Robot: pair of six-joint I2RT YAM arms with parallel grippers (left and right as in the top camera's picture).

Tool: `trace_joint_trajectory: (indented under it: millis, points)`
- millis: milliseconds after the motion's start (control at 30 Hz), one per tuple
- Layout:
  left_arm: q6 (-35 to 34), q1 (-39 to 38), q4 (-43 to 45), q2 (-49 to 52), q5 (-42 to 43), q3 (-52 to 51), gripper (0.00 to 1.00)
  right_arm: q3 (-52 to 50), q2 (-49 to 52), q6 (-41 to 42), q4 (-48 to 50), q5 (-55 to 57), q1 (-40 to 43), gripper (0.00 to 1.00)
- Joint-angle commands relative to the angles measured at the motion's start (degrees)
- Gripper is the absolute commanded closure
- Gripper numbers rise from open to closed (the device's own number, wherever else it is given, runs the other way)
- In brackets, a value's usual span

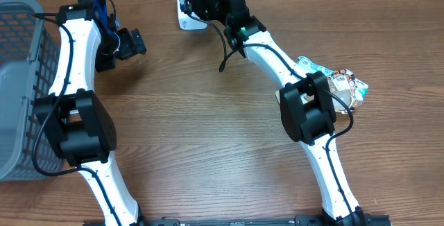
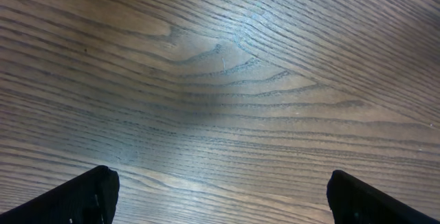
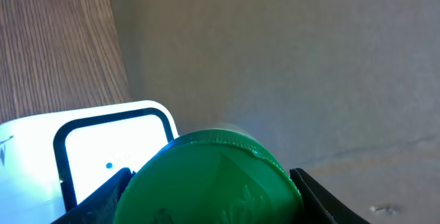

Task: Scan the item barcode
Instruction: 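Hold the jar's side against the scanner face with the right gripper, then lower the green-capped jar upright onto the table in front of the scanner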

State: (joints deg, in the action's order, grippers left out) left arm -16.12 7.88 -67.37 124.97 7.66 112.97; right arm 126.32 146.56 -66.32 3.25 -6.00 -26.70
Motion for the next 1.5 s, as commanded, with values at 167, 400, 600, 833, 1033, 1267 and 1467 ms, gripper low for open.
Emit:
trace_joint_trajectory:
  millis: [167,400,600,833,1033,1267,1467]
  points:
    - [-0.4,-0.4,0.2,0.6,-0.6,0.8,0.01,0.4,-0.7,-1.7,1.5,-0.5,0.0,0.69]
    - [-0.4,-0.4,0.2,0.6,-0.6,0.8,0.00,0.4,-0.7,-1.7,1.7,-3.2,0.0,0.69]
    - [-0.4,-0.4,0.2,0.6,-0.6,0.8,0.00,0.4,-3.3,0.2,-0.1,-4.4,-0.3,0.69]
    - [-0.4,-0.4,0.2,0.6,-0.6,0.8,0.00,0.4,-9.8,16.4,-10.4,-9.9,-0.5,0.65]
    - [-0.4,-0.4,0.2,0.6,-0.6,0.8,0.00,0.4,-18.0,32.2,-27.7,-10.7,-1.6,0.65]
    - [-0.4,-0.4,0.2,0.6,-0.6,0.8,0.00,0.4,-23.2,40.8,-55.0,-10.8,-2.2,0.65]
    - [-0.4,-0.4,0.2,0.6,-0.6,0.8,0.01,-2.4,-22.8,40.8,-74.0,-10.8,-2.2,0.65]
